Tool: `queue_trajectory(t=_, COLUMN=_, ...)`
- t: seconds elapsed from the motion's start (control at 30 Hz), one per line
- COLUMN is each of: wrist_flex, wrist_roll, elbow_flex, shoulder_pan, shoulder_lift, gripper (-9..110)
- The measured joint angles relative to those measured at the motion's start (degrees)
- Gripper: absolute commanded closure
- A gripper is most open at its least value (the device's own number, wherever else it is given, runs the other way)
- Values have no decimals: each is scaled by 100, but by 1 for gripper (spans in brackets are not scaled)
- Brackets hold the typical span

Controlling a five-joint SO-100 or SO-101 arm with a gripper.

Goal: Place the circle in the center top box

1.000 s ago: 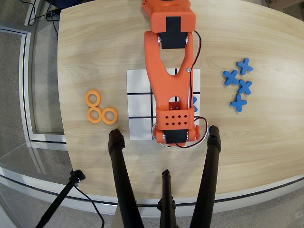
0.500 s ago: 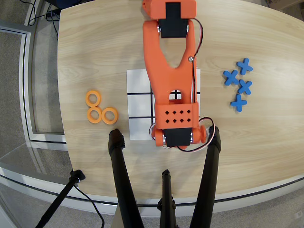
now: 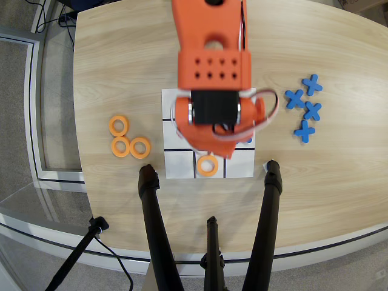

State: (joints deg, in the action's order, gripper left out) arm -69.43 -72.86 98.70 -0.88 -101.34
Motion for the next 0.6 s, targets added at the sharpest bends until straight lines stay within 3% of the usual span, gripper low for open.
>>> queue_trajectory(t=0.6, wrist_flex=1274, wrist_roll=-1020, elbow_flex=5563, shoulder_pan=-79, shoulder_lift=-5238, gripper=90)
